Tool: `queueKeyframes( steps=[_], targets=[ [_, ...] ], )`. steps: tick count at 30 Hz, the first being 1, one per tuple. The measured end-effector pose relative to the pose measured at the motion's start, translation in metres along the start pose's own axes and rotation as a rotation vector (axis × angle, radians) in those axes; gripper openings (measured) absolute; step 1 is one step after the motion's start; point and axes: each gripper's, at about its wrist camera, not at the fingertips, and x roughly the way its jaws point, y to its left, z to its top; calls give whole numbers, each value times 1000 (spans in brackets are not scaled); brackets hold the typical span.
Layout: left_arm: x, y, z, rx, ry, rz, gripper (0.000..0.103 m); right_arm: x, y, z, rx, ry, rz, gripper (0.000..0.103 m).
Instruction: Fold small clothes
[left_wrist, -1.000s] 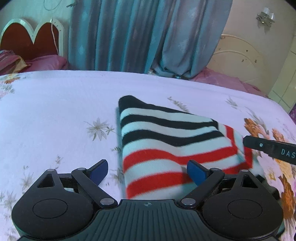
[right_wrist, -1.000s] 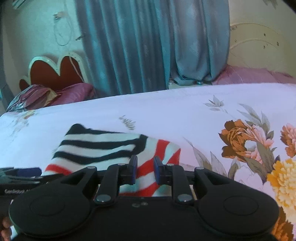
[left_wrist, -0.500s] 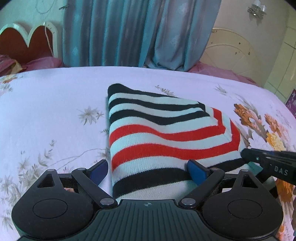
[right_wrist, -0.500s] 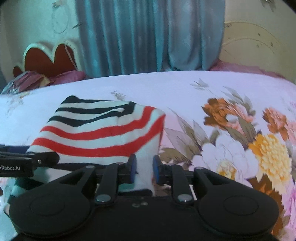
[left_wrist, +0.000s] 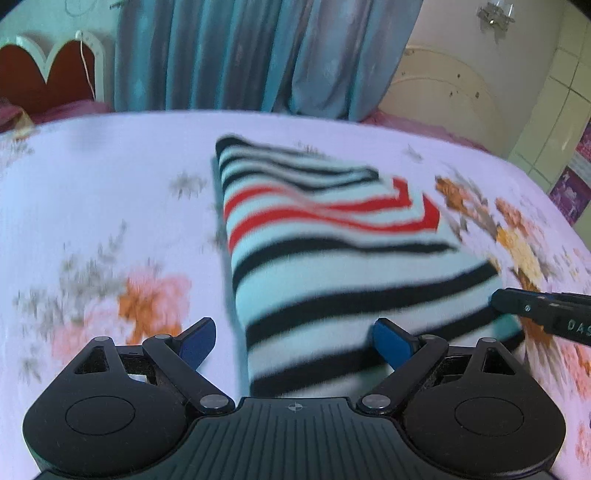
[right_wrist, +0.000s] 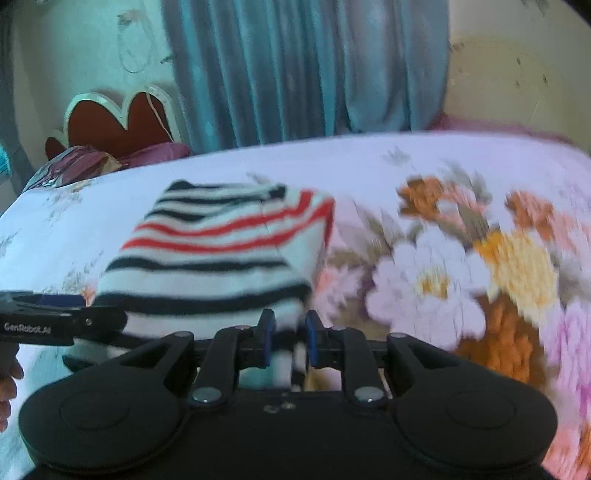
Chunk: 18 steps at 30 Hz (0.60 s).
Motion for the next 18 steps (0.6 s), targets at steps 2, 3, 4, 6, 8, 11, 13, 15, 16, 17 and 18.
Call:
queueKeyframes(
  steps=[2, 3, 4, 6, 8, 11, 13, 15, 16, 17, 18],
  targets=[
    [3, 4, -9, -14, 27, -9, 91, -2, -5, -8, 58, 22, 21, 18],
    [5, 7, -12, -29, 37, -18, 91, -2, -7, -12, 88, 43, 44, 16],
    [5, 9, -16, -41, 39, -24, 85, -1, -6, -16, 113, 67, 74, 13],
    [6, 11, -19, -41, 43, -45, 74, -1, -2, -21, 123, 87, 101, 8],
    [5, 10, -20, -25, 40, -68, 58, -4, 1, -23, 149, 84, 133, 7],
    [6, 9, -21, -1, 38, -78, 58, -4, -1, -26, 149, 82, 109, 6],
    [8, 11, -22, 1, 40, -86, 58, 6, -14, -31, 171, 111, 97, 4],
    [8, 10, -23, 10, 35, -80, 58, 9, -16, -31, 171, 111, 94, 4],
    [7, 10, -23, 7, 39, -80, 58, 8, -12, -31, 147, 111, 88, 4],
    [7, 10, -21, 2, 45, -81, 58, 7, -10, -32, 128, 112, 84, 5],
    [5, 11, -20, -3, 50, -81, 58, 6, -10, -32, 123, 115, 82, 6]
  ],
)
